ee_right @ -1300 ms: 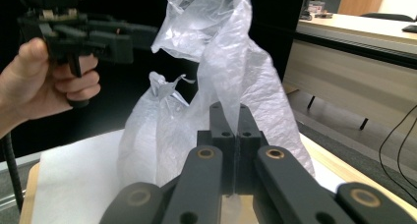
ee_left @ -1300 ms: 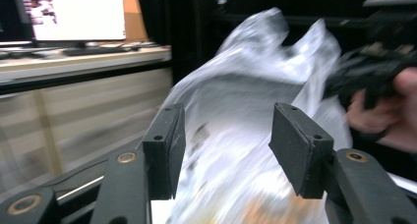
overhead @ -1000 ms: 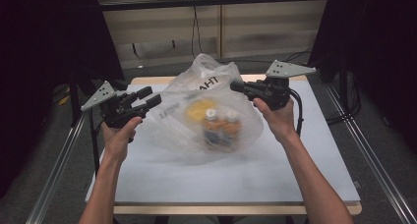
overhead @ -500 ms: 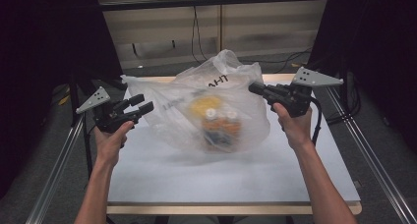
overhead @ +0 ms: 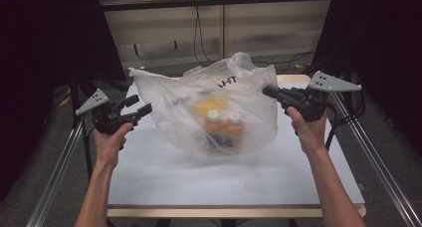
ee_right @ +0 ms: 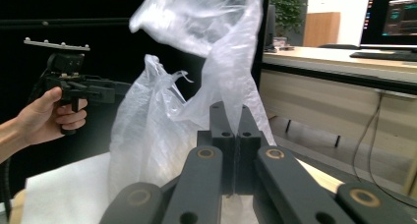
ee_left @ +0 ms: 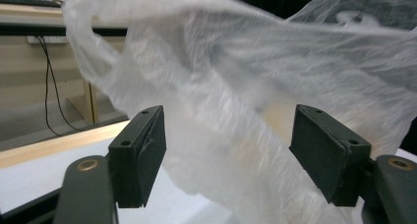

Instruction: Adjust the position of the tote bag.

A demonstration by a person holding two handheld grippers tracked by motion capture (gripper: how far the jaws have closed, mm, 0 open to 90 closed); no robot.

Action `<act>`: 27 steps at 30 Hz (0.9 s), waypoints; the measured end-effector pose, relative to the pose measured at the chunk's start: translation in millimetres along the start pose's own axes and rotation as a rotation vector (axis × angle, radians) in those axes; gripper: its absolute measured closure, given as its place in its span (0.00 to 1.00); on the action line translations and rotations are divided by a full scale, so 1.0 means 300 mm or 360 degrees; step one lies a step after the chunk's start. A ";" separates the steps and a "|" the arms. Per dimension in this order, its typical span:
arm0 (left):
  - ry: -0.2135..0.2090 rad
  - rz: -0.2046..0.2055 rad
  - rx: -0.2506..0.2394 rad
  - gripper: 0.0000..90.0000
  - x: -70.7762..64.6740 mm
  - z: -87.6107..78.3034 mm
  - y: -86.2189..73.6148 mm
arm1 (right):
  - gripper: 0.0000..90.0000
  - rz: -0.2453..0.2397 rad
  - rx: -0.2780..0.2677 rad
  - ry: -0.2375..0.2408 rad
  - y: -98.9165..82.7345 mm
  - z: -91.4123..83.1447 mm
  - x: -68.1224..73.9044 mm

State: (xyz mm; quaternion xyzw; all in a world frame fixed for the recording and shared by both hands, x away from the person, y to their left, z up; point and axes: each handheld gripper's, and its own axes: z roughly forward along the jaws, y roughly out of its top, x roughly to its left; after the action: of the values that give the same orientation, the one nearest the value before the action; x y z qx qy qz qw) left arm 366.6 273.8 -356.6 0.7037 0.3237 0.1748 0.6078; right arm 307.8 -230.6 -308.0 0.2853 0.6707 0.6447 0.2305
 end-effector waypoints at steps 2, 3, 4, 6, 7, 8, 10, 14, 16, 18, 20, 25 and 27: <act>-0.0024 0.0002 0.0039 0.30 -0.002 0.024 -0.010 | 1.00 0.0012 -0.0008 -0.0011 0.000 -0.012 -0.006; -0.0048 -0.0008 0.0044 0.29 -0.006 0.040 -0.015 | 1.00 0.0013 -0.0008 -0.0016 0.000 -0.016 -0.009; -0.0065 0.0003 0.0051 0.29 -0.010 0.053 -0.018 | 1.00 0.0018 -0.0006 -0.0018 -0.002 -0.021 -0.012; -0.0088 0.0013 0.0060 0.29 -0.023 0.077 -0.019 | 1.00 0.0020 -0.0001 -0.0019 -0.008 -0.023 -0.014; -0.0111 0.0016 0.0066 0.29 -0.026 0.089 -0.019 | 1.00 0.0020 0.0003 -0.0022 -0.011 -0.022 -0.015; -0.0119 0.0001 0.0065 0.29 -0.031 0.099 -0.018 | 1.00 0.0021 0.0010 -0.0022 -0.013 -0.021 -0.015; -0.0104 0.0010 0.0067 0.30 -0.033 0.109 -0.016 | 1.00 0.0017 0.0017 -0.0022 -0.014 -0.020 -0.016; -0.0119 -0.0034 0.0090 0.31 -0.022 0.156 -0.029 | 1.00 0.0016 0.0003 -0.0020 -0.008 -0.030 -0.012; -0.0092 -0.0031 0.0105 0.29 -0.021 0.163 -0.032 | 1.00 0.0012 0.0001 -0.0023 -0.005 -0.036 -0.011; -0.0090 -0.0060 0.0108 0.29 -0.013 0.180 -0.039 | 1.00 0.0003 -0.0024 -0.0030 0.006 -0.052 -0.011; -0.0105 -0.0073 0.0111 0.27 -0.009 0.190 -0.040 | 1.00 0.0008 -0.0025 -0.0039 0.006 -0.062 -0.009; -0.0151 -0.0036 0.0119 0.56 -0.017 0.214 -0.045 | 1.00 0.0007 -0.0012 -0.0048 0.003 -0.075 -0.005; -0.0179 -0.0033 0.0127 0.72 -0.023 0.219 -0.048 | 1.00 0.0005 -0.0014 -0.0052 0.004 -0.081 -0.006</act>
State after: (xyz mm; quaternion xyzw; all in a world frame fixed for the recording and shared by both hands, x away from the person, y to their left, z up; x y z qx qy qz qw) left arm 400.0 221.1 -382.6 0.7326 0.3031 0.1157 0.5984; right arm 292.7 -249.6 -305.3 0.2959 0.6635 0.6433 0.2417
